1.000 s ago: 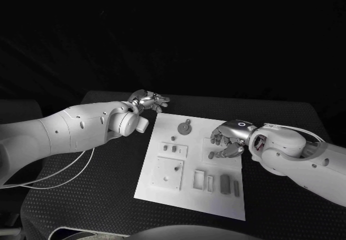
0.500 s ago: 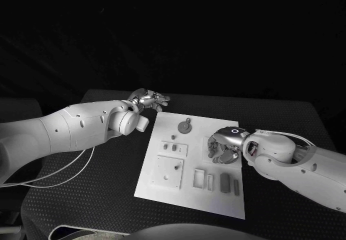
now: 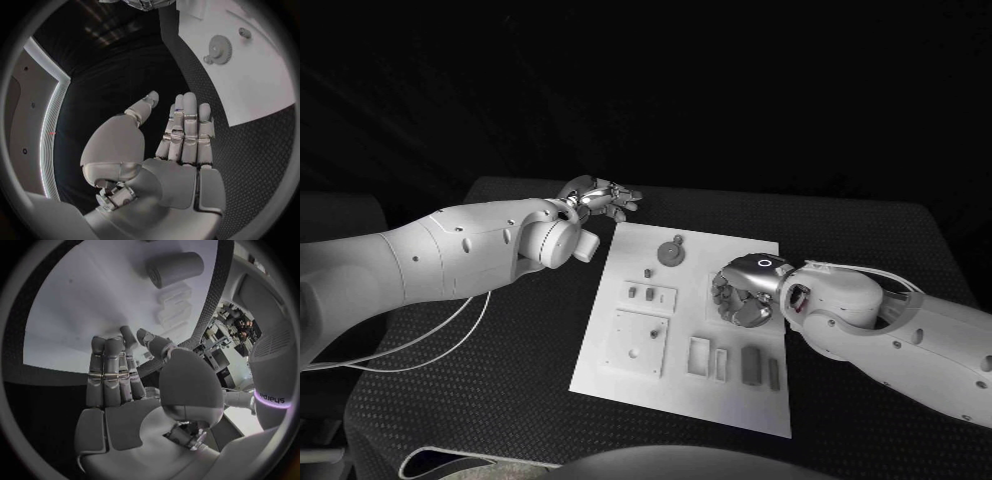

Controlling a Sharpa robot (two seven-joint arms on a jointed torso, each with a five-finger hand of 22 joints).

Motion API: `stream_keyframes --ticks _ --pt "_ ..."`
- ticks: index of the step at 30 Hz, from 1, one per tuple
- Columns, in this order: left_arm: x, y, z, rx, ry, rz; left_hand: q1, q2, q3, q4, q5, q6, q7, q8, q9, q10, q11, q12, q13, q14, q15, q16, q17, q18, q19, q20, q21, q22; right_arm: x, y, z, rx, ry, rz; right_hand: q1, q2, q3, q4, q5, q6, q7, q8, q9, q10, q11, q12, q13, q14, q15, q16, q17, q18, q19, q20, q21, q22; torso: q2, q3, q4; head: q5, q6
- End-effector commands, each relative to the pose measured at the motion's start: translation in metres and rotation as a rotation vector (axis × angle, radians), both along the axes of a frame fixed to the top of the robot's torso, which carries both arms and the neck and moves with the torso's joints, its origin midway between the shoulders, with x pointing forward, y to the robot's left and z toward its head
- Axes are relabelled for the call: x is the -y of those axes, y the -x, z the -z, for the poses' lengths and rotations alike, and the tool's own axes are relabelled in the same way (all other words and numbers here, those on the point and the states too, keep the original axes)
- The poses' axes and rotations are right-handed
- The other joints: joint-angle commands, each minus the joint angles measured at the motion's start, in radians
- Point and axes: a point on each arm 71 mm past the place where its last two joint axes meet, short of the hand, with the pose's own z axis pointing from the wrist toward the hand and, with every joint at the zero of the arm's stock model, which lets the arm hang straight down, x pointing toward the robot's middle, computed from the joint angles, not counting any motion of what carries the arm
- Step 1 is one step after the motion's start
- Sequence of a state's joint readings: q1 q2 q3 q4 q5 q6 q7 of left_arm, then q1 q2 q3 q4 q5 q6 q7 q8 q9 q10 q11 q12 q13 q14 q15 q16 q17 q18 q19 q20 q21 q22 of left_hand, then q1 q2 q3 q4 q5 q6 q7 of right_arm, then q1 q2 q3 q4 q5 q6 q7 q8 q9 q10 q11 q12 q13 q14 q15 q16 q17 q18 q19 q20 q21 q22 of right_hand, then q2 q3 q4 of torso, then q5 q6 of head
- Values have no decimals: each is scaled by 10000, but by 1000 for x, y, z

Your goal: Assemble the parts on the task board

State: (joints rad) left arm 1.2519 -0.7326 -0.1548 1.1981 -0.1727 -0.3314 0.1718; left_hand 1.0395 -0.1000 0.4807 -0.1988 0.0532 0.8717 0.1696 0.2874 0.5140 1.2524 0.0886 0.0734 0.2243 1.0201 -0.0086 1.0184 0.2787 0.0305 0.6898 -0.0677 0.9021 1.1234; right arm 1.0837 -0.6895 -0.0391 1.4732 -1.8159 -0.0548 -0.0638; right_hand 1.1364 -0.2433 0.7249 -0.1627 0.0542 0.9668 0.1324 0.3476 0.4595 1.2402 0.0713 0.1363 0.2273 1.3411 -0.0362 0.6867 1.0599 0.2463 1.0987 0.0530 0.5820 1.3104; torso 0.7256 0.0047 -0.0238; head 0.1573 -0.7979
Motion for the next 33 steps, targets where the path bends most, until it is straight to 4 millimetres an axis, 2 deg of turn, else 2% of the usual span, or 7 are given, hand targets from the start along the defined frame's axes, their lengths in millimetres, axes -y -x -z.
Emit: stream_keyframes --ticks 1,4,9,13,24,28,33 --pt "2 0 -1 20 86 153 -107 -14 -37 6 15 -70 -13 63 -18 -21 56 -1 10 33 6 -44 12 -9 11 -379 -44 13 -3 1 0 212 -35 -109 56 24 151 55 -56 101 -29 80 29 93 -20 58 28 3 -53 91 17 155 73 -19 79 115 4 6 8 13 -17" --pt "3 0 -1 19 88 159 -109 -13 -37 8 15 -71 -13 64 -19 -21 56 -1 10 33 6 -45 13 -9 11 -379 -44 14 -3 0 0 252 -11 -114 85 67 263 72 -56 171 -61 119 52 171 -50 92 55 20 -82 170 20 155 111 -46 134 134 -1 -1 11 17 -20" --pt "2 0 -1 14 80 137 -112 -13 -38 11 15 -73 -12 64 -20 -22 56 -1 10 33 6 -47 14 -9 11 -379 -45 16 -3 1 0 514 29 -177 434 365 861 -56 -55 587 -237 348 193 601 -234 307 208 178 -257 588 159 155 361 -186 425 208 -1 1 1 20 -45" --pt "2 0 -1 17 80 133 -113 -13 -37 13 15 -74 -12 65 -22 -23 56 -1 11 33 6 -48 16 -8 10 -379 -46 17 -3 1 -1 850 104 -128 454 458 1136 -153 -56 714 -292 417 277 741 -308 374 308 175 -335 866 252 155 502 -265 604 206 -1 5 -5 27 -51" --pt "1 0 -1 18 68 105 -91 24 -17 16 17 -79 -11 71 -29 -25 55 0 13 37 4 -54 24 -4 12 -382 -51 26 -4 4 -5 1028 -102 -189 403 487 1287 -267 -57 822 -344 481 392 865 -376 436 437 158 -405 1118 284 155 595 -336 767 196 -4 4 10 60 -69" --pt "1 0 -1 23 63 93 -96 25 -19 20 16 -80 -10 71 -30 -25 56 0 13 37 5 -56 25 -5 12 -381 -52 27 -4 8 -8 866 -411 -153 373 511 1277 -281 -58 839 -352 492 417 890 -388 448 465 157 -417 1157 278 155 613 -348 795 192 -4 6 -3 90 -66" --pt "1 0 -1 32 71 110 -102 25 -21 24 16 -83 -9 71 -32 -26 56 0 13 37 5 -57 27 -6 12 -380 -53 29 -5 9 -24 563 -951 -43 350 543 1254 -295 -58 846 -358 499 441 901 -397 453 488 159 -427 1190 270 155 630 -361 820 188 -8 -6 -10 137 -65"
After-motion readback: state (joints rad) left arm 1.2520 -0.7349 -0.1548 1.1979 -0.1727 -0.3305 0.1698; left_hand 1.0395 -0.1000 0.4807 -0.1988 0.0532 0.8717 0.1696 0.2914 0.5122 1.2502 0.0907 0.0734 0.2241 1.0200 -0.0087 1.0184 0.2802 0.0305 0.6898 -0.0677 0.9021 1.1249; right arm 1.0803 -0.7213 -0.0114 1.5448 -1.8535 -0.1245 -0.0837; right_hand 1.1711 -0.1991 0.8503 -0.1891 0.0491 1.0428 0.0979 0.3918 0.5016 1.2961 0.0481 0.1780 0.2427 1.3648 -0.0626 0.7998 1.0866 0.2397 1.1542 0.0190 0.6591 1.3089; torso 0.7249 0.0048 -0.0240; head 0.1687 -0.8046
